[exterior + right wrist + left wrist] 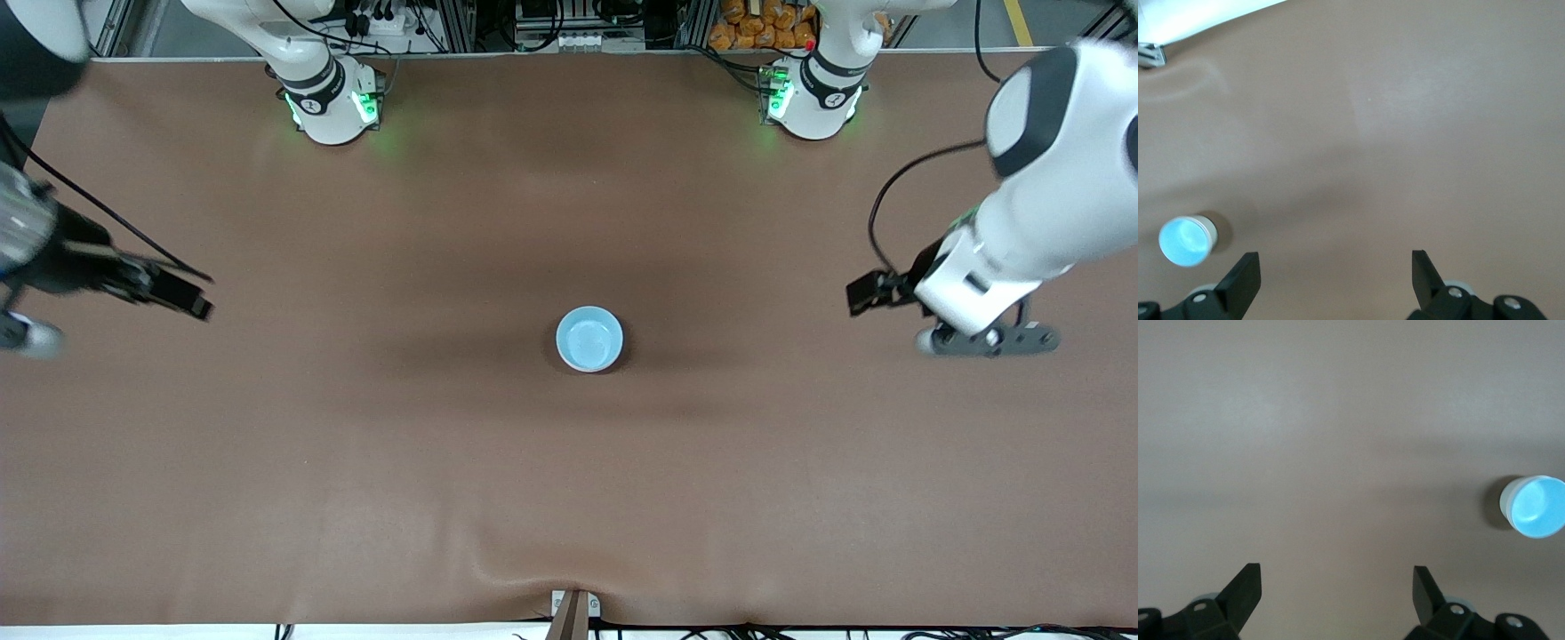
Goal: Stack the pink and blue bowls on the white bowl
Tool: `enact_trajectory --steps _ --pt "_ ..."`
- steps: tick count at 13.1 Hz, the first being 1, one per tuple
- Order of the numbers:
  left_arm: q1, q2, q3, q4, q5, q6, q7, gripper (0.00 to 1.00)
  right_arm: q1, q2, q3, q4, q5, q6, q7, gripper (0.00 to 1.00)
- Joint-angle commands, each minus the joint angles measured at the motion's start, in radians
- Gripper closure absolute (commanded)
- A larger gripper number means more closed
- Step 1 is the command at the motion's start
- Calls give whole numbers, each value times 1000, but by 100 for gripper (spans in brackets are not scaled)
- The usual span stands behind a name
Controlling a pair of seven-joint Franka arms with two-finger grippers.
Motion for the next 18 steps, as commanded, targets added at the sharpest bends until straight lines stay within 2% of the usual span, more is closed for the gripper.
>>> enact_trajectory --steps 1,3,4,7,9,13,18 --pt "12 -141 -2 -83 22 -45 -7 0 0 -145 -18 -183 -48 14 -71 0" --pt "21 -212 -2 -140 22 -45 -1 0 3 -222 -18 -319 -63 82 -91 0" --pt "31 -235 -2 -156 22 -45 2 0 10 -237 -15 -347 -83 100 -99 0" --pt "49 -252 -1 -161 21 -60 14 0 -4 -248 -30 -355 -83 114 -195 0" --pt "63 -252 1 -157 21 -62 31 0 -2 -262 -30 -369 -77 102 -189 0" --pt "80 -242 7 -144 21 -68 75 0 3 -222 -27 -272 -104 81 -200 0" --pt "81 -220 7 -113 16 -70 69 0 13 -225 -29 -269 -104 73 -228 0"
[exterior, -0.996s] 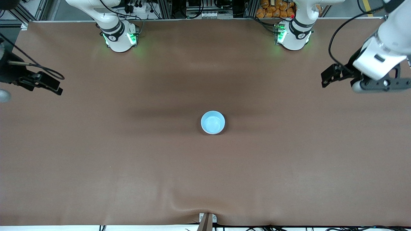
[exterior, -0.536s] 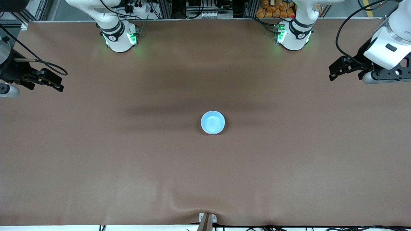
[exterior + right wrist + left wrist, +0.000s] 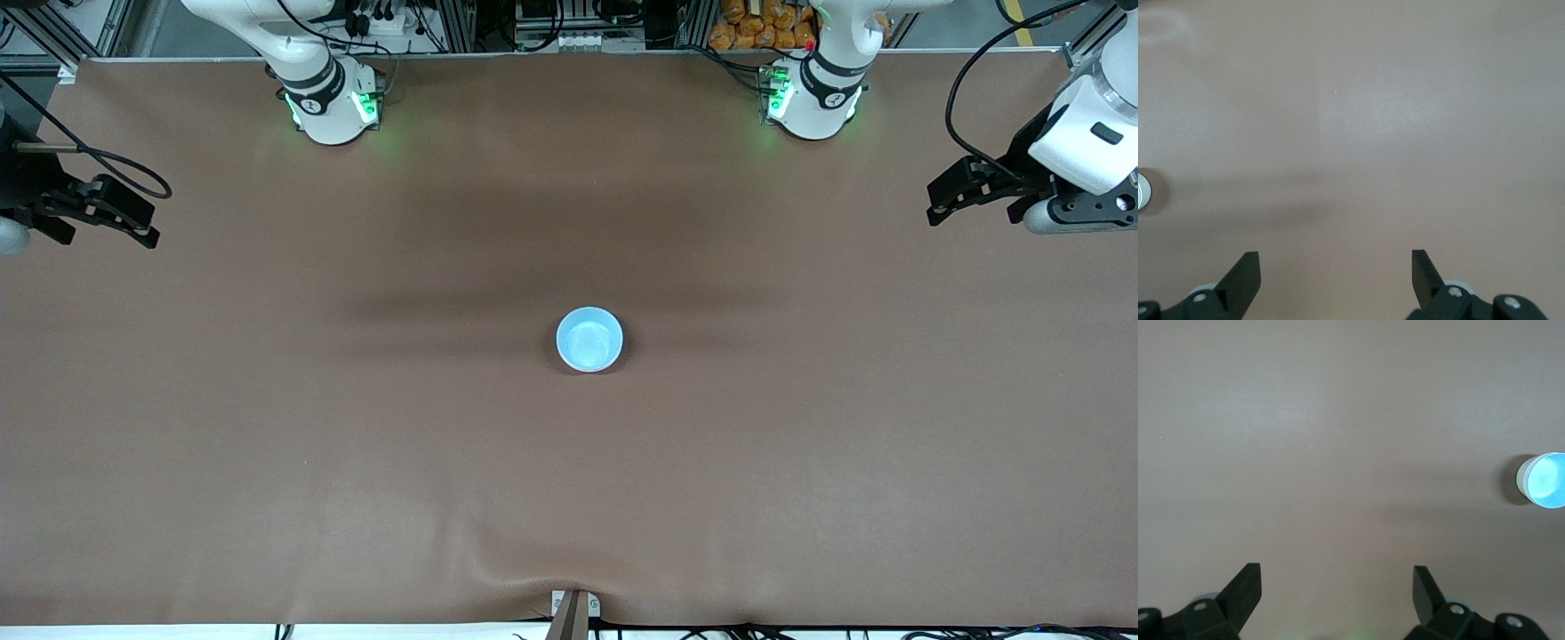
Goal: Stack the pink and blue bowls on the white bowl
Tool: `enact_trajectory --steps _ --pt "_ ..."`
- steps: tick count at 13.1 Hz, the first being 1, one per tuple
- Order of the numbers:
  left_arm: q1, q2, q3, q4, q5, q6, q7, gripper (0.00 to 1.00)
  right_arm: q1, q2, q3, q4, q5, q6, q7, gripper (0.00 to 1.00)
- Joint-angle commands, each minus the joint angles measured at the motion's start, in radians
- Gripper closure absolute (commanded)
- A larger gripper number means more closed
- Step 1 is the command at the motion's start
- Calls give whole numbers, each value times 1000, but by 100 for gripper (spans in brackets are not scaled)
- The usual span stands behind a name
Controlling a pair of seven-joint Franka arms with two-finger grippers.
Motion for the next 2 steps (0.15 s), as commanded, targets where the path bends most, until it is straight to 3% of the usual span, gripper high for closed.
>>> enact_trajectory --steps 1,2 --pt "4 14 -3 27 12 -13 9 0 8 -1 3 13 -27 -16 -12 0" --pt "4 16 -5 30 12 -13 9 0 8 -1 3 13 -27 -16 -12 0"
